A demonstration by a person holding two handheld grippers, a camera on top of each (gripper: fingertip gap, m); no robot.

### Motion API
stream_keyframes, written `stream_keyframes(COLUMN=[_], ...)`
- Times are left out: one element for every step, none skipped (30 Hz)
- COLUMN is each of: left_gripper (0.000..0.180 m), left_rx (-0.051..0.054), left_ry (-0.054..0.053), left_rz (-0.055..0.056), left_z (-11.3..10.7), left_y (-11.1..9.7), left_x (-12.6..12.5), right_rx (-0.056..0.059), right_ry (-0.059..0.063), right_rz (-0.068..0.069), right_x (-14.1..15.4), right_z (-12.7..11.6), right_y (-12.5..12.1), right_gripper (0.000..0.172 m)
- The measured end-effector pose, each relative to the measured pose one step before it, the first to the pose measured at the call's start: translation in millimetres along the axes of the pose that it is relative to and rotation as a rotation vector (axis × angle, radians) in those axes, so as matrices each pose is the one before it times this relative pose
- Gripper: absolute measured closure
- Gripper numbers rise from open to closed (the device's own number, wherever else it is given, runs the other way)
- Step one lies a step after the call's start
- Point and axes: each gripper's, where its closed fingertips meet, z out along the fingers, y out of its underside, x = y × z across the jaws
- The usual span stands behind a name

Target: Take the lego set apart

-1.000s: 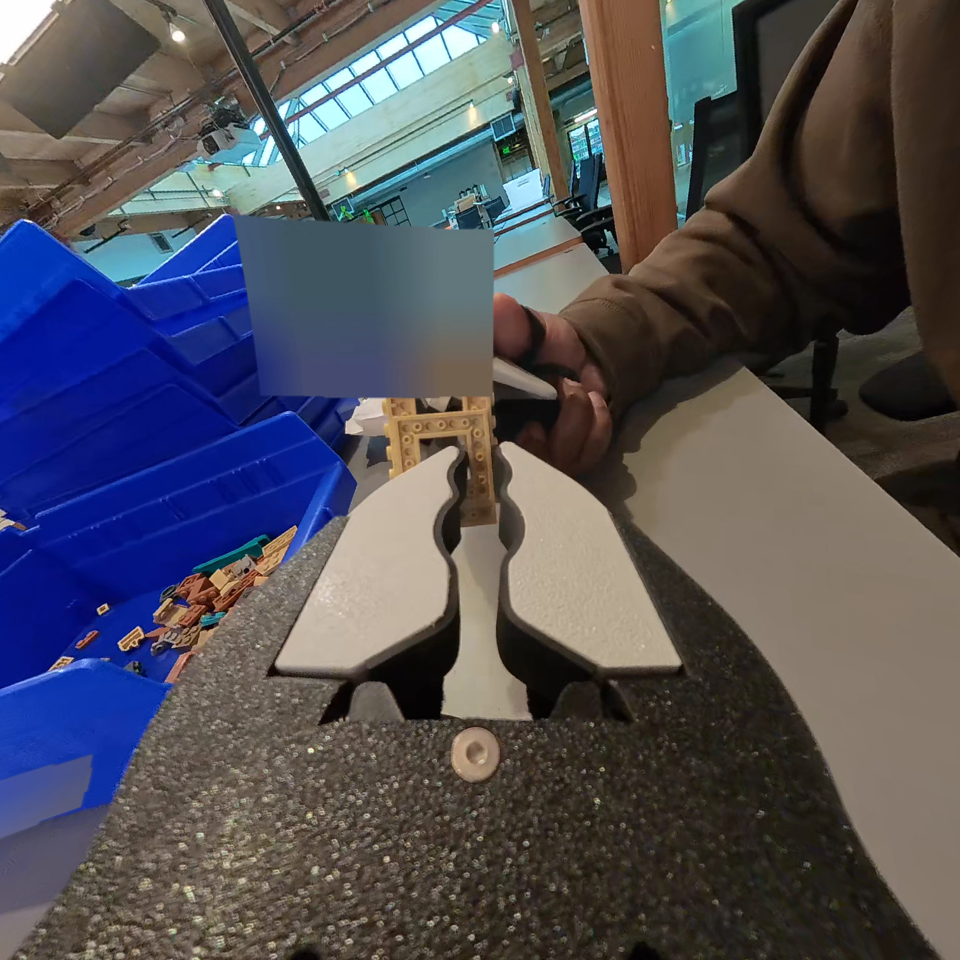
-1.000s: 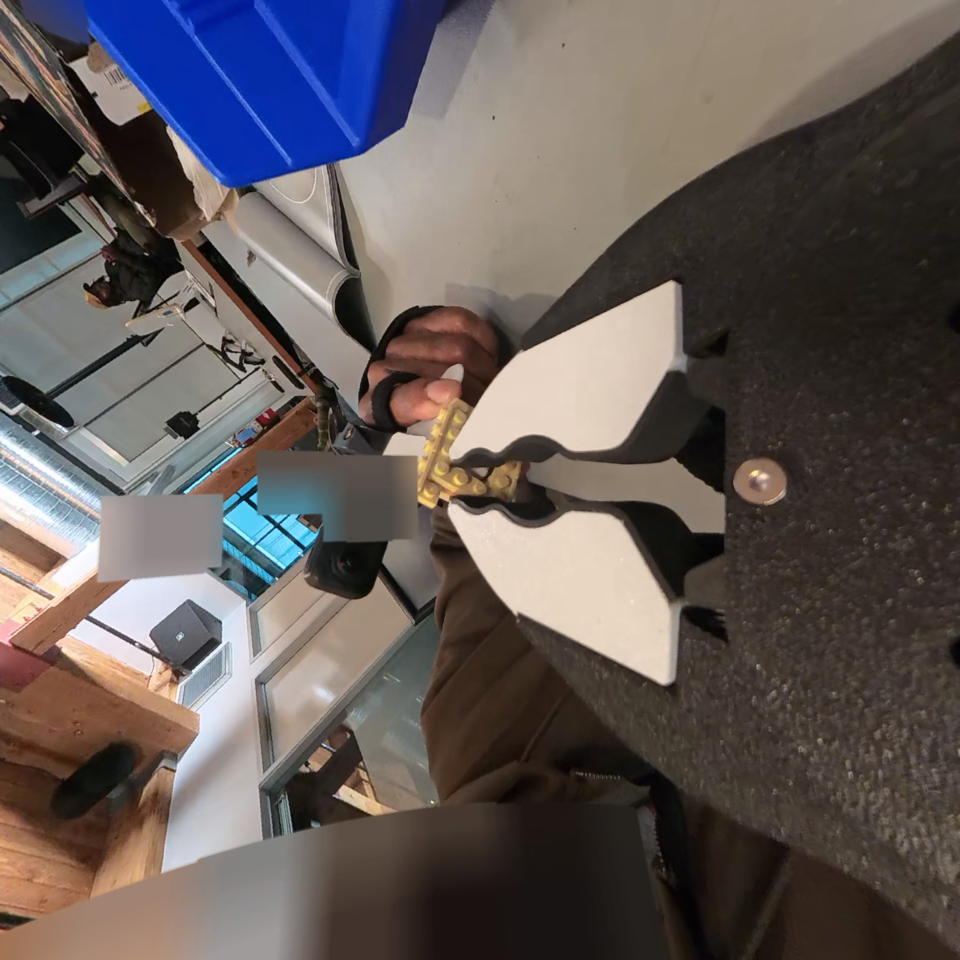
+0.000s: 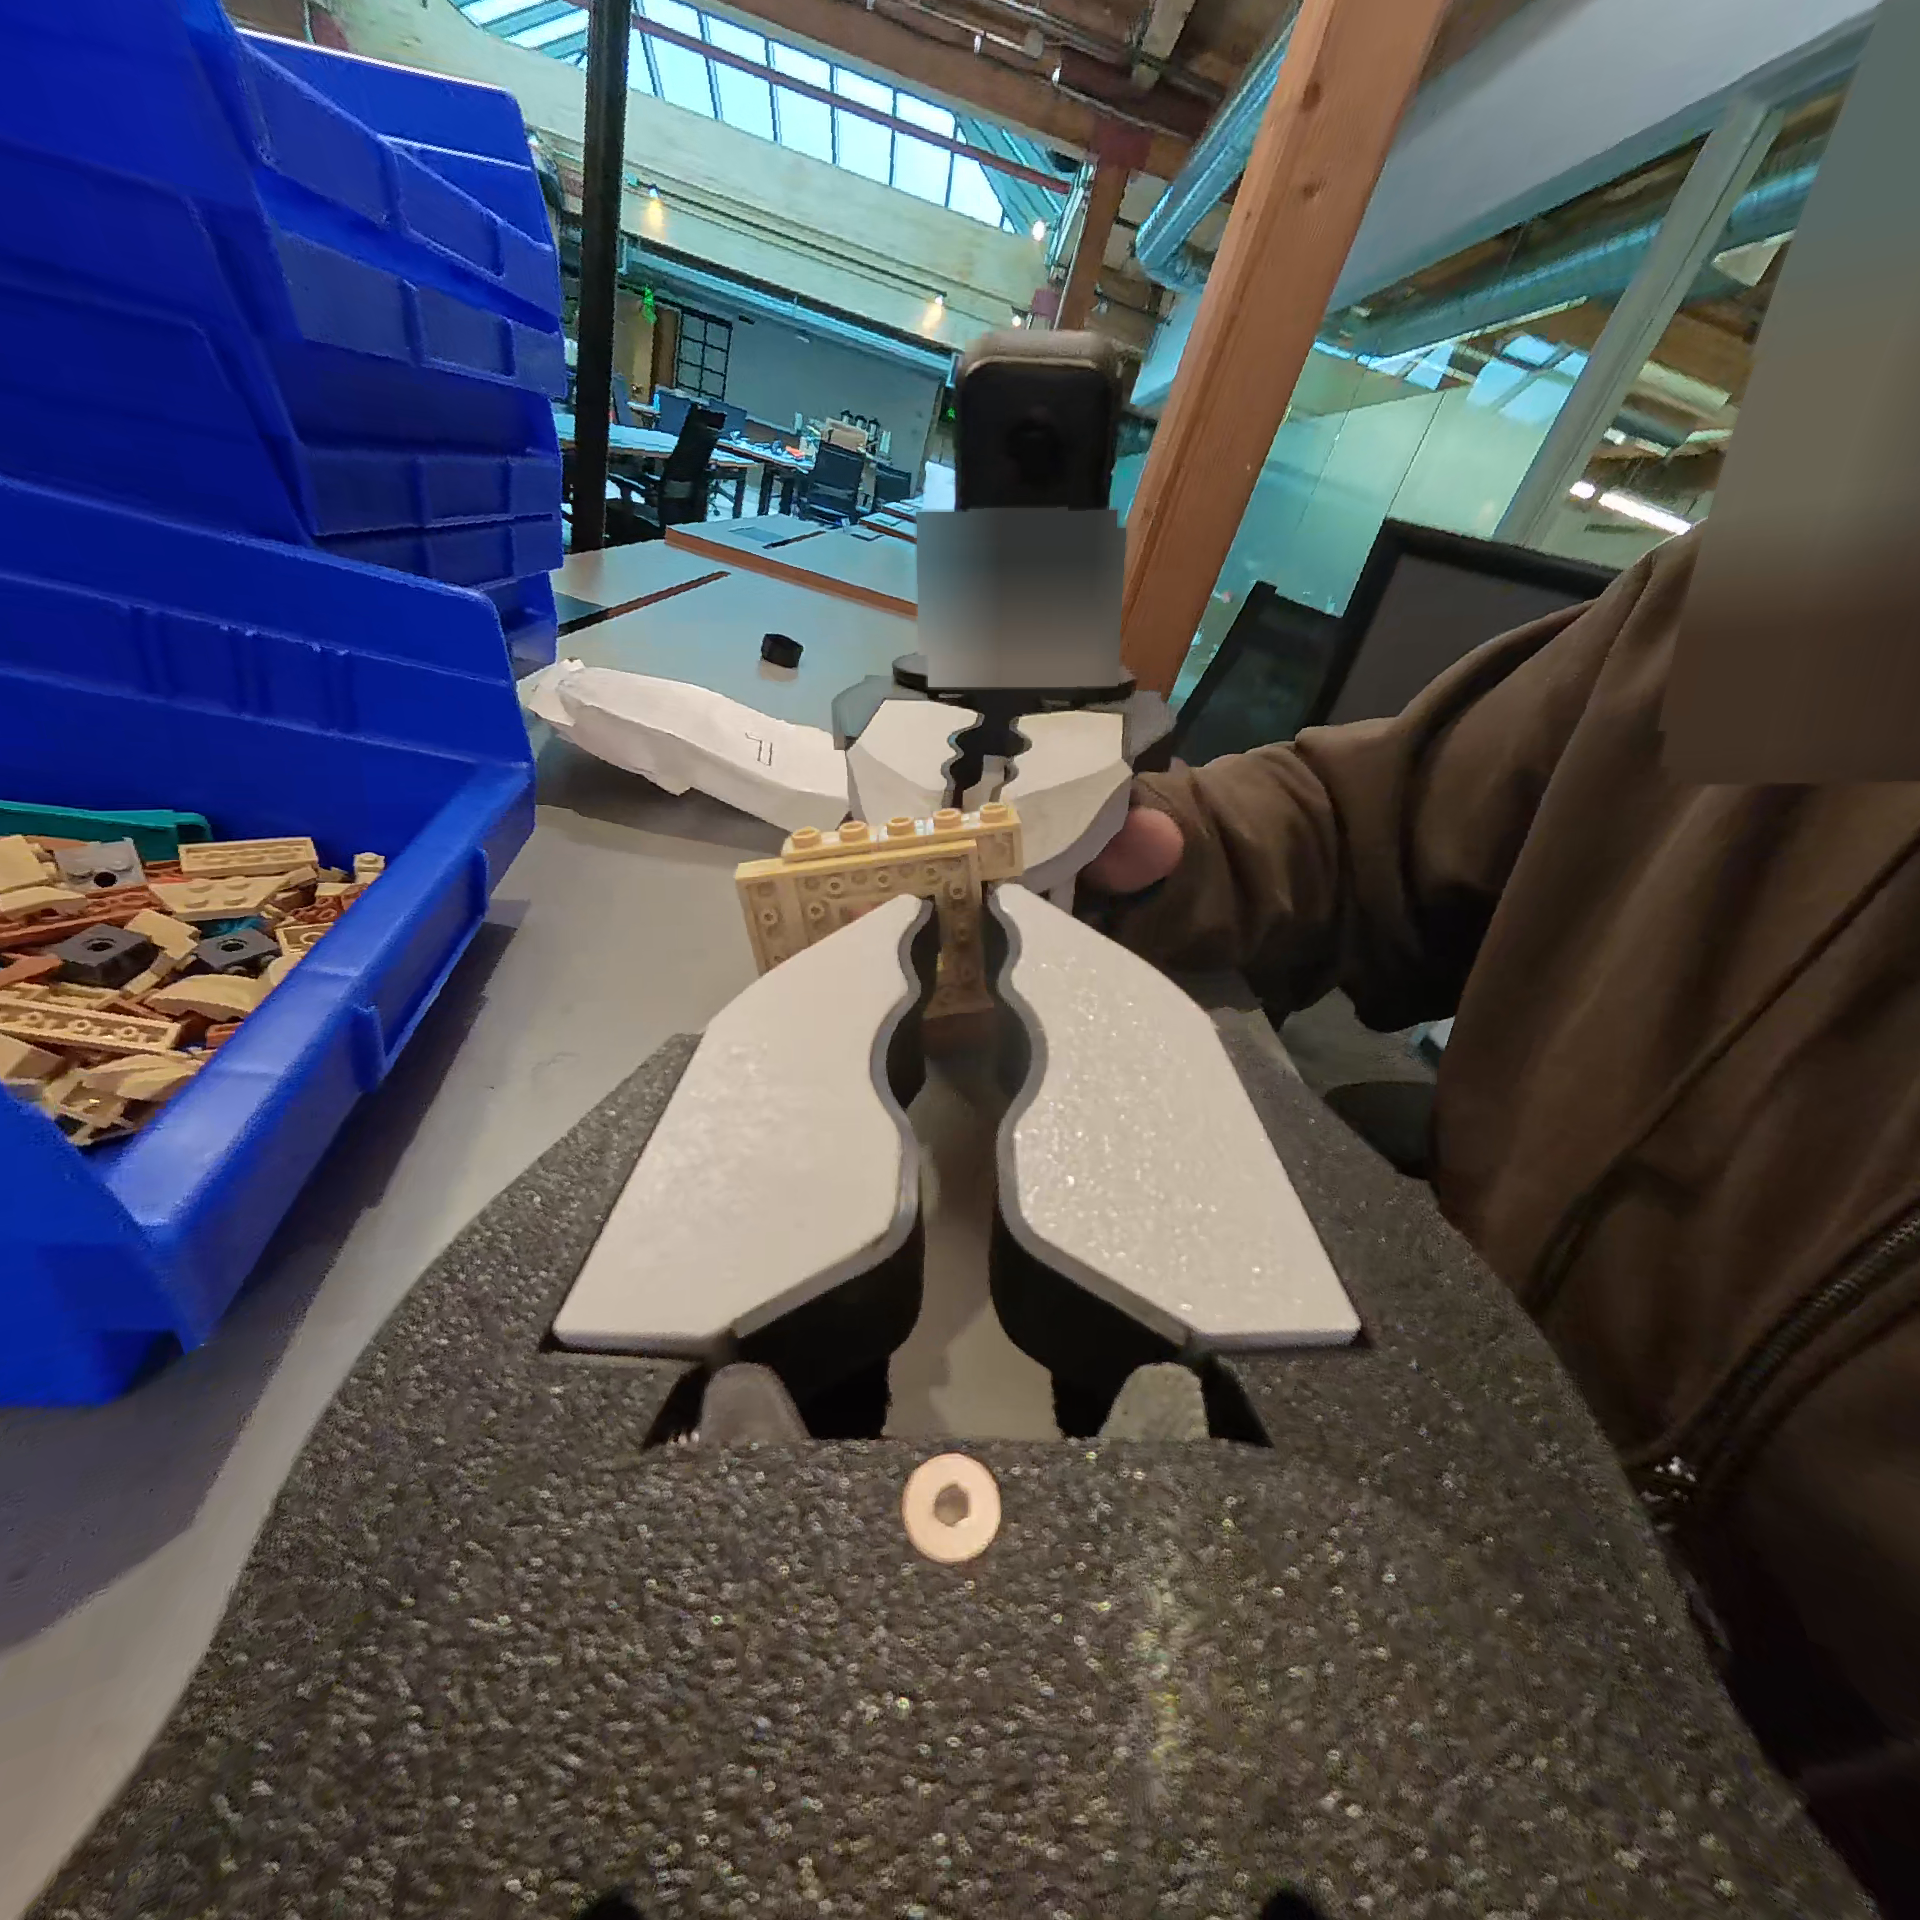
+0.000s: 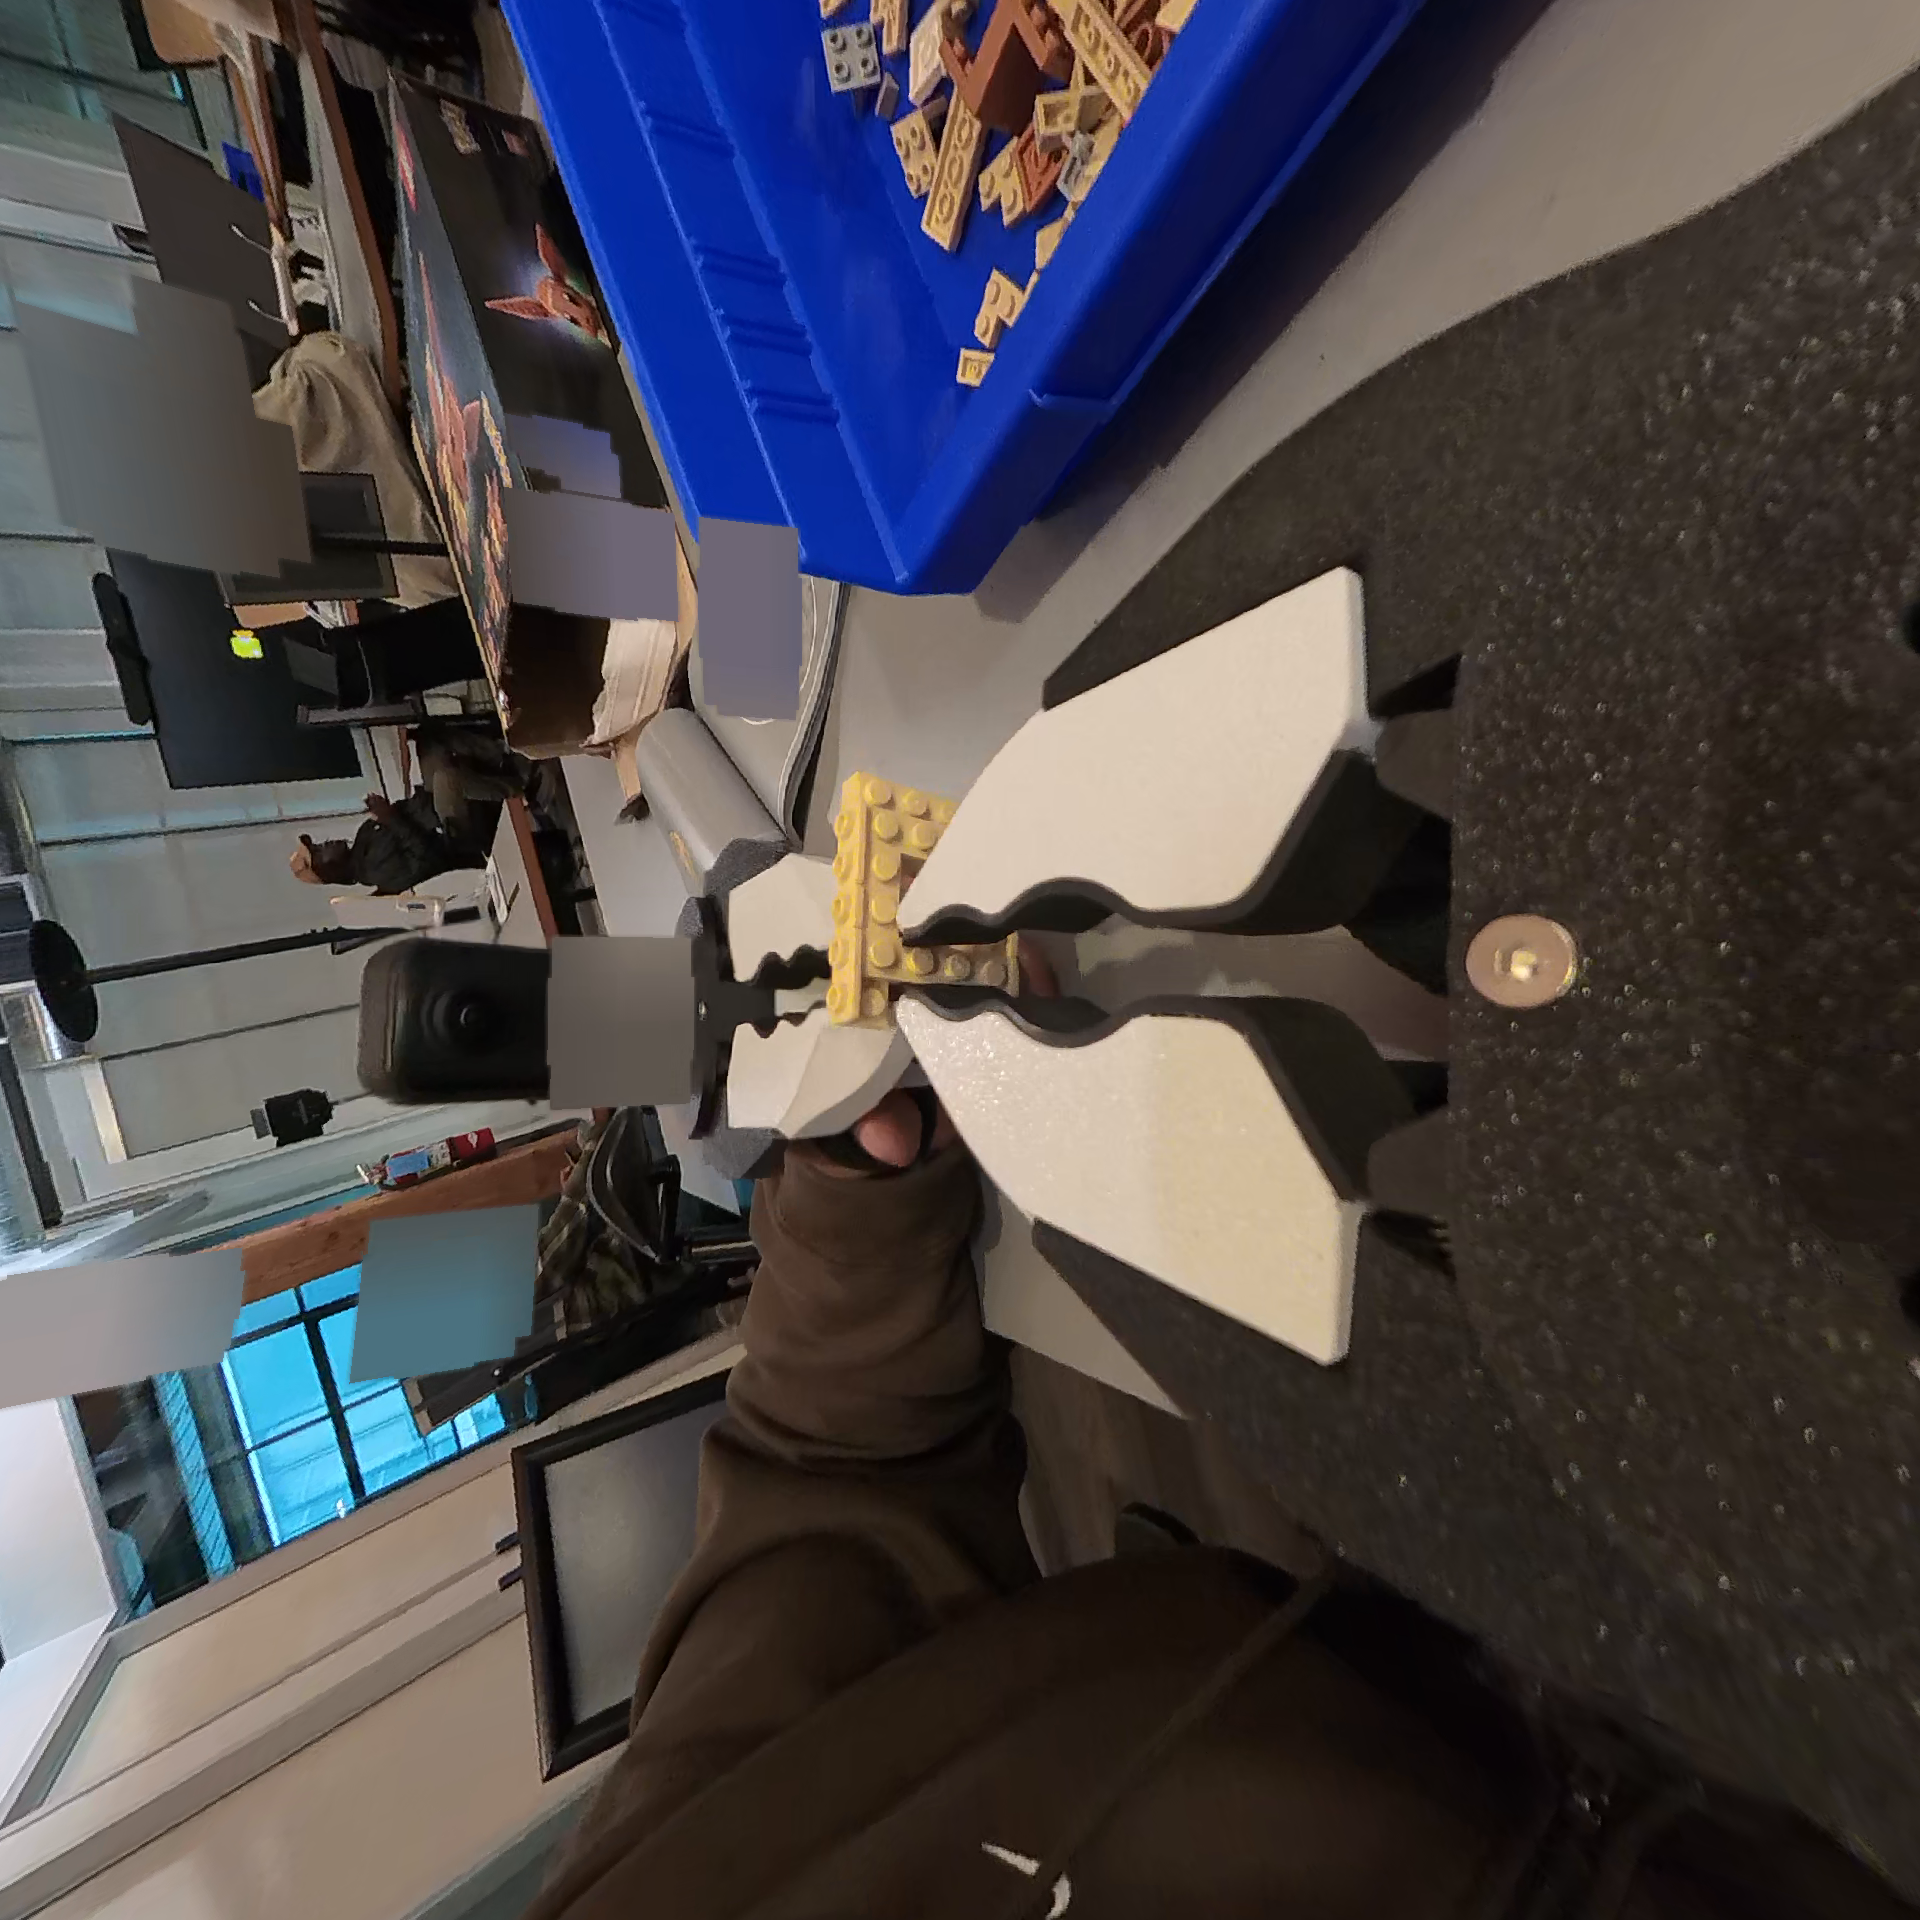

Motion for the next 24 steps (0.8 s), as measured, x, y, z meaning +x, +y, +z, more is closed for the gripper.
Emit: stream_keyframes(left_gripper=[0.173, 0.173, 0.173, 0.173, 0.173, 0.173, 0.173, 0.173, 0.173, 0.173, 0.173, 0.173, 0.173, 0.173, 0.173, 0.173, 0.173, 0.173, 0.173, 0.173, 0.173, 0.173, 0.173, 0.173], left_rx=[-0.0088, -0.0050, 0.0000, 0.0009, 0.0008, -0.0027, -0.0067, -0.0075, -0.0038, -0.0024, -0.0015, -0.0027, -0.0016, 0.0052, 0.0082, 0.0072, 0.0029, 0.0023, -0.0006, 0.0030, 0.0294, 0.0422, 0.0404, 0.0274], left_ry=[-0.0061, -0.0039, 0.0012, 0.0076, 0.0082, -0.0052, -0.0094, -0.0107, -0.0079, -0.0019, -0.0002, -0.0037, -0.0038, -0.0014, 0.0057, 0.0154, 0.0107, 0.0036, 0.0049, -0.0060, -0.0023, 0.0004, -0.0083, -0.0061], left_rz=[0.0200, 0.0127, 0.0037, -0.0060, -0.0045, 0.0029, 0.0055, 0.0052, 0.0006, -0.0035, -0.0055, -0.0028, -0.0001, -0.0034, -0.0150, -0.0247, -0.0190, -0.0079, -0.0014, -0.0045, -0.0132, -0.0332, -0.0282, -0.0184], left_z=[-0.02, 0.33, -0.05, -0.42, -0.31, -0.24, 0.09, 0.03, -0.21, -0.31, -0.21, -0.28, 0.14, -0.34, -0.29, -0.57, -0.60, 0.00, 0.29, 0.21, -3.61, -5.36, -5.19, -3.53], left_y=[0.64, 0.11, -0.16, -0.05, -0.05, 0.29, 0.50, 0.60, 0.28, 0.59, 0.44, 0.73, 0.29, 0.01, -0.80, -0.81, -0.39, 0.07, -0.01, -0.60, -4.65, -7.33, -7.07, -5.08], left_x=[0.42, 0.40, 0.53, 0.52, 0.84, -0.27, -1.10, -1.24, -1.10, -0.56, 0.09, -0.44, -0.17, -0.04, -0.30, 0.23, 0.01, -0.12, 0.11, -1.44, -1.92, -2.76, -4.02, -3.08], right_rx=[-0.0005, 0.0018, 0.0025, 0.0004, -0.0001, -0.0014, -0.0029, -0.0025, -0.0021, -0.0038, -0.0054, -0.0068, -0.0043, 0.0012, 0.0029, 0.0011, -0.0015, -0.0009, 0.0016, 0.0113, 0.0242, 0.0271, 0.0267, 0.0177], right_ry=[-0.0104, -0.0105, -0.0098, -0.0096, -0.0055, -0.0022, 0.0006, 0.0050, 0.0082, 0.0064, 0.0045, 0.0054, 0.0035, 0.0009, -0.0013, -0.0049, -0.0055, -0.0065, -0.0069, 0.0021, 0.0239, 0.0189, 0.0090, 0.0065], right_rz=[0.0168, 0.0165, 0.0158, 0.0152, 0.0141, 0.0101, 0.0052, 0.0009, -0.0024, -0.0038, -0.0051, -0.0076, -0.0090, -0.0057, 0.0006, 0.0061, 0.0110, 0.0112, 0.0079, 0.0065, 0.0128, 0.0213, 0.0232, 0.0129], right_x=[-0.44, -0.44, -0.57, -0.64, -0.20, 0.15, 0.35, 0.59, 0.78, 0.44, 0.29, 0.55, 0.36, 0.22, 0.23, -0.05, 0.18, -0.09, -0.31, 0.98, 5.49, 6.60, 5.87, 4.04], right_z=[-0.13, -0.22, -0.04, -0.01, 0.04, -0.06, -0.08, -0.04, 0.02, 0.08, -0.03, -0.14, -0.20, -0.28, -0.11, -0.09, -0.05, -0.13, -0.28, -1.47, -4.06, -5.85, -5.98, -4.32], right_y=[0.28, -0.04, -0.19, -0.02, 0.08, 0.24, 0.59, 0.43, 0.42, 0.39, 0.59, 0.67, 0.25, -0.46, -0.70, -0.44, -0.01, 0.15, -0.04, -1.67, -4.51, -6.17, -6.35, -4.57], right_gripper=[0.165, 0.165, 0.164, 0.163, 0.162, 0.162, 0.164, 0.165, 0.165, 0.165, 0.165, 0.165, 0.166, 0.166, 0.166, 0.166, 0.167, 0.167, 0.168, 0.172, 0.172, 0.172, 0.172, 0.172])
